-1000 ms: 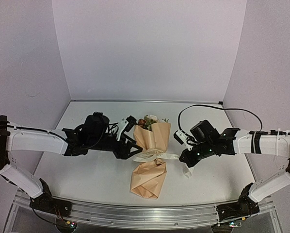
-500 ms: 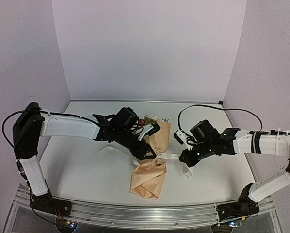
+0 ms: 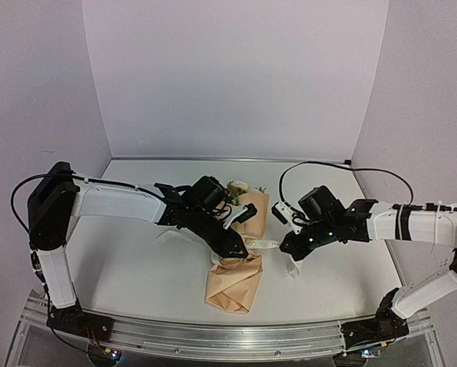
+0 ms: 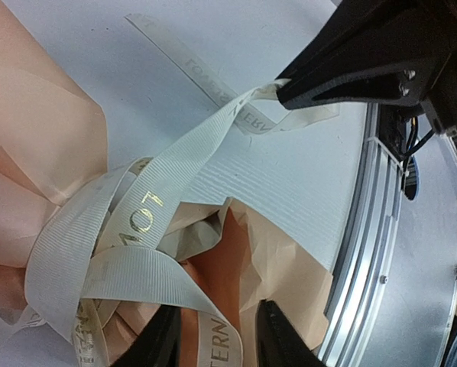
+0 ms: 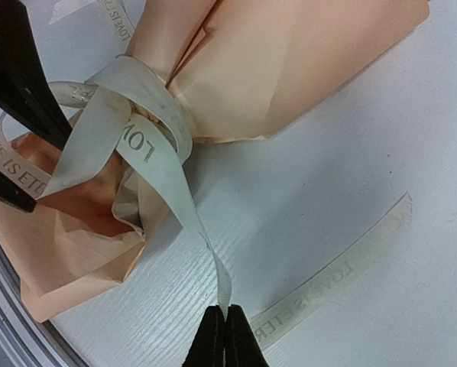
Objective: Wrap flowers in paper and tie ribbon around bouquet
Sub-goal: Cross the half-tied ribbon over the folded bouquet.
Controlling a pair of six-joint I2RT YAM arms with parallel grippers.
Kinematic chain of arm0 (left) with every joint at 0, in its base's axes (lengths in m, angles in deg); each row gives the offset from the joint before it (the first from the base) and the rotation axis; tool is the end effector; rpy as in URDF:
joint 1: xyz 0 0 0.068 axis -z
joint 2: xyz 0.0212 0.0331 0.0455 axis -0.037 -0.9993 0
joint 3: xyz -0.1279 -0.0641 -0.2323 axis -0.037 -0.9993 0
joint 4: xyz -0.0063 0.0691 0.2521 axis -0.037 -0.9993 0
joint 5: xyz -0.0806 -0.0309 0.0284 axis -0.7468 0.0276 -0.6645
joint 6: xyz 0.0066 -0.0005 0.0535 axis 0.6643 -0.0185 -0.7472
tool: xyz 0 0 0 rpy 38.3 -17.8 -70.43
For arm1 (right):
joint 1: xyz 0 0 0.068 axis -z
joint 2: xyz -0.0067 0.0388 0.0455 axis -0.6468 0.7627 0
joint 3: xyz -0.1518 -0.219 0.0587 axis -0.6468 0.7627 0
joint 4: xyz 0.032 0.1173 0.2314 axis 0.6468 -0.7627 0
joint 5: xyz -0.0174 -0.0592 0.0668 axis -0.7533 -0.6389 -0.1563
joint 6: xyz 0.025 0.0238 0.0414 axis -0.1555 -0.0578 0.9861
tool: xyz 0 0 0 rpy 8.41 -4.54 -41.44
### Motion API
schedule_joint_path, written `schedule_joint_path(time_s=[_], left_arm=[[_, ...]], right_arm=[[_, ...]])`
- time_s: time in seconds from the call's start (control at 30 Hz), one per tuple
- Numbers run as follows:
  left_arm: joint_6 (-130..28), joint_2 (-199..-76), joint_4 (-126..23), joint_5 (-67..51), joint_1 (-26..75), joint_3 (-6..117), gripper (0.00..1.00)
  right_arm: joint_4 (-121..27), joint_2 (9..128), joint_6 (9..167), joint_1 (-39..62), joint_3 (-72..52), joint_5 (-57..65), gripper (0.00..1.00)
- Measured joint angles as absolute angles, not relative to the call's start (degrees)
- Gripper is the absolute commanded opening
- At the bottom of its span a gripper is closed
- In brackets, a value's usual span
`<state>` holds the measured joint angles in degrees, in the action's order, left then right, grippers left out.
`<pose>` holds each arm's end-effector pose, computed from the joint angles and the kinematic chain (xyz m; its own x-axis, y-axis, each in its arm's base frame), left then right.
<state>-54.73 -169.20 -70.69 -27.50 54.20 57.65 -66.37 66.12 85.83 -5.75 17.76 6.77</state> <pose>0.2104 -0.3456 0.1993 -0.5422 0.6058 -0.5823 0.8367 0.3252 -0.4406 0.1889 0.2047 0.2125 -0.6035 -0.5103 -0.6126 -0.7377 0.6490 0.1862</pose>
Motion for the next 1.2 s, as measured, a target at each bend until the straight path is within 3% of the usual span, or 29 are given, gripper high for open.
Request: schedule_joint_path(time_s=[0.33,1.2], left_arm=[[-53.7,-169.2,-71.5,-26.4,54.1,57.6,0.00],[-53.1,-162.1,-73.5,-27.3,47.2,46.8,0.00]], right_arm=[[-66.2,67.6,86.6,-6.0,16.9,6.6,0.00],[-67.3,67.5,86.8,-6.0,16.6,-0.1,0.00]])
